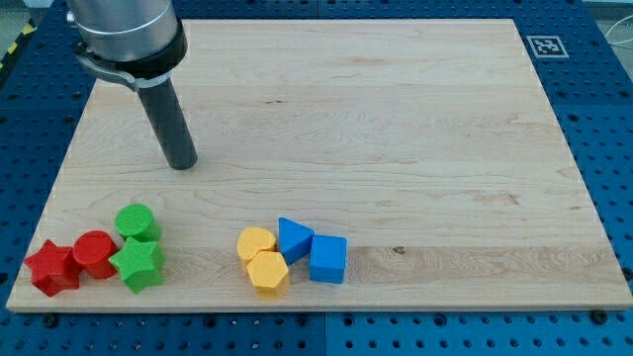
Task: Slide the green star along with the group of blocks up and left a bit
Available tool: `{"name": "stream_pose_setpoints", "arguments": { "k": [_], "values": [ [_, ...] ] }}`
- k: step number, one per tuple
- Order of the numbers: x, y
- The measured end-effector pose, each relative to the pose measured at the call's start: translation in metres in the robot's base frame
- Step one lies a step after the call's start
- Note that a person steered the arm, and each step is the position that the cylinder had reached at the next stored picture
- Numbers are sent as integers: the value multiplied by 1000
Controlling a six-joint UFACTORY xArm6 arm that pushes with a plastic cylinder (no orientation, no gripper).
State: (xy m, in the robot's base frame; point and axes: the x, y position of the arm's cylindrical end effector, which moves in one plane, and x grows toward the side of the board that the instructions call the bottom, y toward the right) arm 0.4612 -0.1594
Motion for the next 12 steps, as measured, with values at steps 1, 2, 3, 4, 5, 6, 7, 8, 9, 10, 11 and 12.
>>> {"name": "stream_pose_setpoints", "arguments": {
  "k": [1, 2, 3, 4, 5, 6, 7, 8, 9, 10, 11, 12],
  "values": [
    [53, 0],
    [67, 1],
    [67, 21],
    [85, 43],
    [116, 46],
    [145, 39],
    [150, 38],
    [158, 36],
    [155, 7],
    [130, -11],
    [121, -14],
    [121, -14]
  ]
}}
